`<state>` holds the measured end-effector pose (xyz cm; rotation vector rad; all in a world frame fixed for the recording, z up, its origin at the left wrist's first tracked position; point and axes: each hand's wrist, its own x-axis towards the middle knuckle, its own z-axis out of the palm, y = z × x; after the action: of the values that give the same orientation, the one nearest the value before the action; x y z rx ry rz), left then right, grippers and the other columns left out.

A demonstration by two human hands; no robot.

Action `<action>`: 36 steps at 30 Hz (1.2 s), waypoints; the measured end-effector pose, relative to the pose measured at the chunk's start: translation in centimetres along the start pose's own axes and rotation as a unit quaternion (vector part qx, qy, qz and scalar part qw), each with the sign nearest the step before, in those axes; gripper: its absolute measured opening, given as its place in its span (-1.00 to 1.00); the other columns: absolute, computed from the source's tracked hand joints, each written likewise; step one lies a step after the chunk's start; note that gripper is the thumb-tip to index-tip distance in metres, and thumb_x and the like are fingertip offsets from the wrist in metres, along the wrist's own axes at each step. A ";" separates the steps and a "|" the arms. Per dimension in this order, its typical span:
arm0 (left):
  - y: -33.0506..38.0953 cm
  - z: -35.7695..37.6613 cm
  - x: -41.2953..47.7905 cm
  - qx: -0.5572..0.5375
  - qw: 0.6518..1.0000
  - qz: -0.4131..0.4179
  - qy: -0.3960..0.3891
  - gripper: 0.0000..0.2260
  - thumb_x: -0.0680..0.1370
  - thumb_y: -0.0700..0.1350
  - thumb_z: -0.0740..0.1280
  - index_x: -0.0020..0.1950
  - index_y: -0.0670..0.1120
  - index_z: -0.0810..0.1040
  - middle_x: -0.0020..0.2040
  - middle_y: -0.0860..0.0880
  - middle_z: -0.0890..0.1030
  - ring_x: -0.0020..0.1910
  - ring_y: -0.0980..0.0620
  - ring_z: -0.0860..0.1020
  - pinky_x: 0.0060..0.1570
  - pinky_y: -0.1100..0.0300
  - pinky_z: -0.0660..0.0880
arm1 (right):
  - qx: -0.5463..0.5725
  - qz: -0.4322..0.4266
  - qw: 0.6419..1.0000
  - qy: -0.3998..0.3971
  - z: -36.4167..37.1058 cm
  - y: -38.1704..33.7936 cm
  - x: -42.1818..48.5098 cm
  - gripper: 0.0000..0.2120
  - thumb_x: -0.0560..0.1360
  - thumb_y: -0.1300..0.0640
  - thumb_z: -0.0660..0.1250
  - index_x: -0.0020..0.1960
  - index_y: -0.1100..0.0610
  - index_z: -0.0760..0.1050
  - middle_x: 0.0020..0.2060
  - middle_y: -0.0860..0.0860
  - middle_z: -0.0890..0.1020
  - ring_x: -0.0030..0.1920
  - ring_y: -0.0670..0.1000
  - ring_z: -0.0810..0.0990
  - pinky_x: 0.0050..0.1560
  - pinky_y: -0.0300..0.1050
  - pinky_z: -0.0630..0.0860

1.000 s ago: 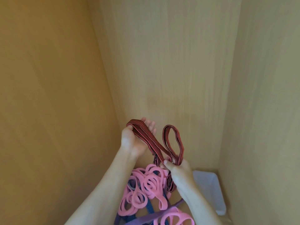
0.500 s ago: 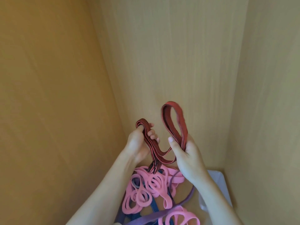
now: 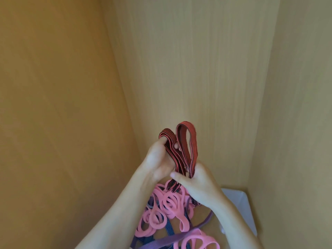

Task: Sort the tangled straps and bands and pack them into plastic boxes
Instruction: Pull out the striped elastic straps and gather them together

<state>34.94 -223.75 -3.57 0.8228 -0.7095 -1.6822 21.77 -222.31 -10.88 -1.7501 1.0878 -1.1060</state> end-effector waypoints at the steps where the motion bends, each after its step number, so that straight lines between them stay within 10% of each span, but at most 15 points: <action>1: 0.0 0.1 0.0 -0.028 1.000 -0.007 0.001 -0.56 0.71 0.05 -0.04 -0.11 -0.18 0.46 -0.23 -0.09 0.45 -0.17 -0.08 0.46 0.26 -0.05 0.37 | -0.012 0.004 1.000 -0.010 0.1 0.4 0.1 -0.67 0.37 -0.09 0.50 0.07 0.00 0.58 -0.07 -0.09 0.69 -0.04 -0.15 0.64 -0.01 -0.19 0.58; 7: -0.3 0.0 0.3 -0.060 0.997 -0.025 0.032 -0.56 0.71 -0.01 0.00 0.03 -0.27 0.56 -0.10 -0.24 0.61 -0.06 -0.18 0.56 0.37 -0.13 0.39 | -0.017 0.026 0.999 0.019 0.8 1.6 0.2 -0.83 0.41 0.08 0.52 -0.05 0.01 0.57 -0.21 -0.11 0.68 -0.17 -0.14 0.63 -0.08 -0.22 0.57; 11: -0.3 -0.5 0.5 -0.078 0.995 0.009 0.064 -0.66 0.69 -0.17 0.02 0.12 -0.33 0.52 -0.02 -0.28 0.60 -0.01 -0.19 0.59 0.25 -0.10 0.48 | -0.021 0.038 0.999 0.021 1.3 2.2 0.0 -0.75 0.39 0.16 0.35 -0.33 0.06 0.28 -0.51 -0.11 0.35 -0.45 -0.10 0.29 -0.41 -0.25 0.29; 21: -0.7 -4.8 -1.6 0.112 0.989 0.066 0.065 -0.45 0.17 -0.34 0.12 0.15 -0.27 0.47 -0.03 -0.17 0.56 0.03 -0.17 0.50 0.11 0.03 0.44 | -0.026 0.090 0.996 -0.006 1.7 4.1 -0.3 -0.78 0.33 0.08 0.33 -0.23 0.21 0.38 -0.42 -0.06 0.41 -0.37 -0.07 0.32 -0.32 -0.13 0.34; 24: -0.7 -5.9 -3.3 0.399 0.888 0.183 0.133 -0.19 0.17 -0.27 0.20 0.47 -0.03 0.32 0.40 0.01 0.41 0.41 0.07 0.33 0.35 0.16 0.27 | -0.064 0.104 0.992 -0.032 1.7 5.1 -0.6 -0.80 0.31 0.11 0.28 -0.13 0.20 0.49 -0.40 -0.05 0.49 -0.35 -0.05 0.38 -0.27 -0.09 0.38; 27: -1.9 -5.9 -4.4 0.663 0.682 0.309 0.014 -0.11 0.22 -0.27 0.28 0.53 0.18 0.18 0.56 0.13 0.16 0.57 0.15 0.02 0.48 0.19 -0.03 | -0.150 0.096 0.982 -0.062 1.8 5.3 -1.3 -0.85 0.31 0.02 0.30 -0.15 0.02 0.51 -0.38 -0.05 0.62 -0.36 0.02 0.52 -0.28 -0.06 0.50; 31: -5.5 -7.6 -3.9 0.861 0.434 0.259 -0.057 -0.08 0.28 -0.11 0.50 0.56 0.08 0.14 0.64 0.01 -0.02 0.62 -0.01 -0.21 0.56 -0.09 -0.28 | -0.188 0.074 0.971 -0.130 2.1 4.9 -2.6 -0.84 0.26 -0.05 0.28 -0.15 -0.14 0.49 -0.33 -0.19 0.64 -0.30 -0.18 0.58 -0.22 -0.16 0.54; 33: -7.4 -9.4 -3.7 0.885 0.411 0.214 -0.049 -0.13 0.36 0.03 0.53 0.56 0.02 0.17 0.63 0.01 0.06 0.62 -0.03 -0.13 0.56 -0.13 -0.25 | -0.172 0.078 0.971 -0.146 1.9 4.5 -3.0 -0.71 0.20 -0.10 0.24 -0.09 -0.15 0.53 -0.21 -0.16 0.68 -0.14 -0.17 0.63 -0.10 -0.18 0.56; 36: -10.1 -11.7 -3.9 0.848 0.488 0.200 -0.037 -0.40 0.46 -0.04 0.44 0.47 0.00 0.35 0.45 0.02 0.41 0.52 -0.04 0.23 0.56 -0.05 -0.01 | -0.152 0.104 0.969 -0.164 1.5 4.5 -3.8 -0.82 0.26 0.03 0.31 -0.18 -0.18 0.57 -0.28 -0.12 0.65 -0.27 -0.21 0.60 -0.23 -0.19 0.55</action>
<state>39.53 -218.15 -17.80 1.5980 -2.4674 0.0091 21.03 -220.01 -16.50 -1.9163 1.2417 -0.5175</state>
